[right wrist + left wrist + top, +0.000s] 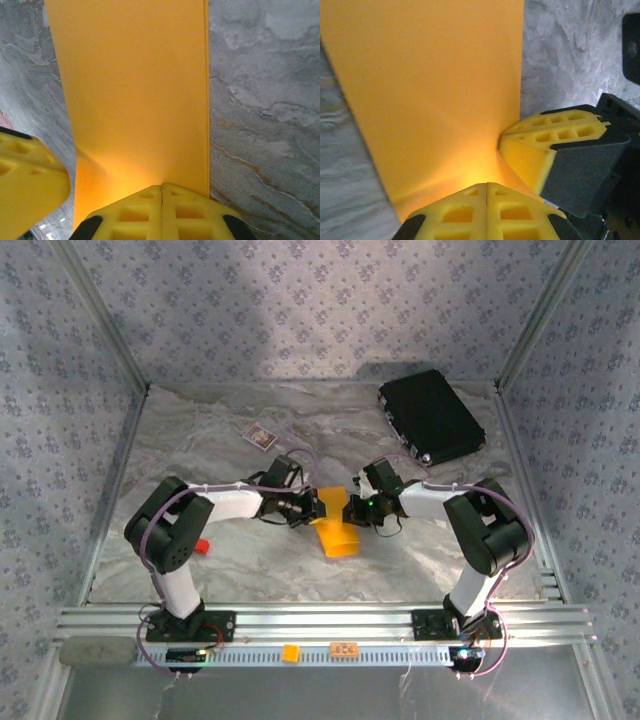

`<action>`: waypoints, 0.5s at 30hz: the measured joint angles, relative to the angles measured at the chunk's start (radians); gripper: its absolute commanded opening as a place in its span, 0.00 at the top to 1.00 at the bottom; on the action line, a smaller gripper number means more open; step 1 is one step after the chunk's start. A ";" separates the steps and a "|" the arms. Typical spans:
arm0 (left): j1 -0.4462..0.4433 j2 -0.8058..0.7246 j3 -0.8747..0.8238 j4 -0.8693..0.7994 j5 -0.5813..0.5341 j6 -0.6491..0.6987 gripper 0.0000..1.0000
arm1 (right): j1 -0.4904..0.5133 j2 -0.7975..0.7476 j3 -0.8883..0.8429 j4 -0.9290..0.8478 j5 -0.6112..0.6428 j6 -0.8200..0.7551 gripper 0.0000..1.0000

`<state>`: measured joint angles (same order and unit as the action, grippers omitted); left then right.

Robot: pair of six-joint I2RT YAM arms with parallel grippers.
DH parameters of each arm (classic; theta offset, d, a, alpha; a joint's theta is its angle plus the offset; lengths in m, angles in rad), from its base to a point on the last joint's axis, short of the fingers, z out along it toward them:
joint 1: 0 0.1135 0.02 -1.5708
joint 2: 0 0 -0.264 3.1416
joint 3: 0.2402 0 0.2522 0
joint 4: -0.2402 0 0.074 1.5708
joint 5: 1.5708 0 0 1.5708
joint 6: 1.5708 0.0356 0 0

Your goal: Fold a paper plane with a square sheet of paper (pick it up from the middle)

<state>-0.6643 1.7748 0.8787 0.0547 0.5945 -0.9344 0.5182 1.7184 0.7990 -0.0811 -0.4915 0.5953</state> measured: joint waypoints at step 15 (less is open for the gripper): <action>-0.011 0.007 -0.102 0.070 0.006 0.013 1.00 | -0.003 0.000 -0.004 0.004 -0.006 0.000 1.00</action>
<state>-0.6758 1.7817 0.7765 0.1246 0.6003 -0.9215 0.5148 1.7184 0.7952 -0.0772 -0.4973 0.5953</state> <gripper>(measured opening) 0.041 0.056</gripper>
